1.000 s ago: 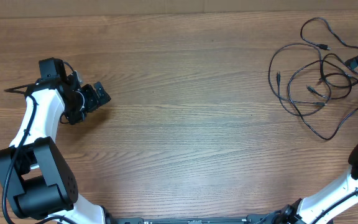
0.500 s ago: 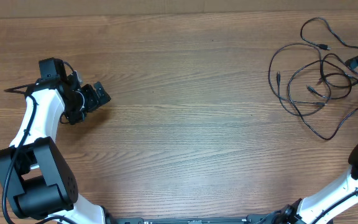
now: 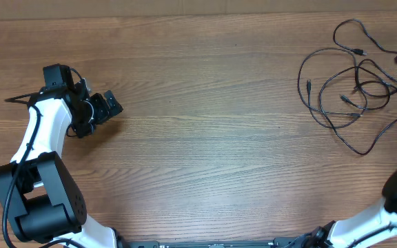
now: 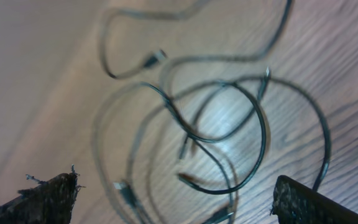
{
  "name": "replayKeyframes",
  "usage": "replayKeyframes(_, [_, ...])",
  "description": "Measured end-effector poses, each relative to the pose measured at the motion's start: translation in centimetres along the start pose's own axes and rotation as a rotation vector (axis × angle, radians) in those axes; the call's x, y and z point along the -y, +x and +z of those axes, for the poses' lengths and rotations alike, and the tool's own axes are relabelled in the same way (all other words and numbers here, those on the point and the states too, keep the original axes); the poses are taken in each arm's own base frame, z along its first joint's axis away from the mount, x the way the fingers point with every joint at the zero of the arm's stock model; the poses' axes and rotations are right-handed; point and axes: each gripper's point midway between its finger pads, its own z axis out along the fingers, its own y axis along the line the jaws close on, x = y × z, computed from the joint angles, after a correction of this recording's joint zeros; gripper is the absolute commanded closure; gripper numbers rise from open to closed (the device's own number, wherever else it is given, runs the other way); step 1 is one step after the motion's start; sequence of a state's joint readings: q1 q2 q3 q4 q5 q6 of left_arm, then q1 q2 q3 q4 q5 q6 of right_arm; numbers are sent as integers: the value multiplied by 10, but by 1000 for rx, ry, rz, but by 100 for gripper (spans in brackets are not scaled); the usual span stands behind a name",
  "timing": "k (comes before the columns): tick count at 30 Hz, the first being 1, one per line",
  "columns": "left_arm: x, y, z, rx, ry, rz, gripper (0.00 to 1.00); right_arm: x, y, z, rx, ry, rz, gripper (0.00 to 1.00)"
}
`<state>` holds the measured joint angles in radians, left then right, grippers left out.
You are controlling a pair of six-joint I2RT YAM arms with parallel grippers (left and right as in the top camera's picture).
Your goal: Untangle cables
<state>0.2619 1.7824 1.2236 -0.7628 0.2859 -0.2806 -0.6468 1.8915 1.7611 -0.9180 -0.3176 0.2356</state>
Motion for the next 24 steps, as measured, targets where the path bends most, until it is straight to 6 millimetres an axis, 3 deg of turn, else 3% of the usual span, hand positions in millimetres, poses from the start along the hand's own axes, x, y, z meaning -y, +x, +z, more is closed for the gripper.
replayKeyframes(2, [0, 0, 0, 0, 0, 0, 1, -14, -9, -31, 68, -21, -25, 0])
replayKeyframes(7, [0, 0, 0, 0, 0, 0, 0, -38, -17, -81, 172, -58, -69, 0])
replayKeyframes(12, [0, 0, 0, 0, 0, 0, 0, -71, -8, -101, 203, -104, -130, 0])
replayKeyframes(15, [0, 0, 0, 0, -2, 0, 0, -116, 13, -111, 196, -175, -216, 0])
replayKeyframes(19, [0, 0, 0, 1, -3, 0, 0, -161, 40, -120, 176, -253, -304, 0])
replayKeyframes(24, [0, 0, 0, 1, -2, 0, 0, -221, 89, -140, 138, -376, -434, 0])
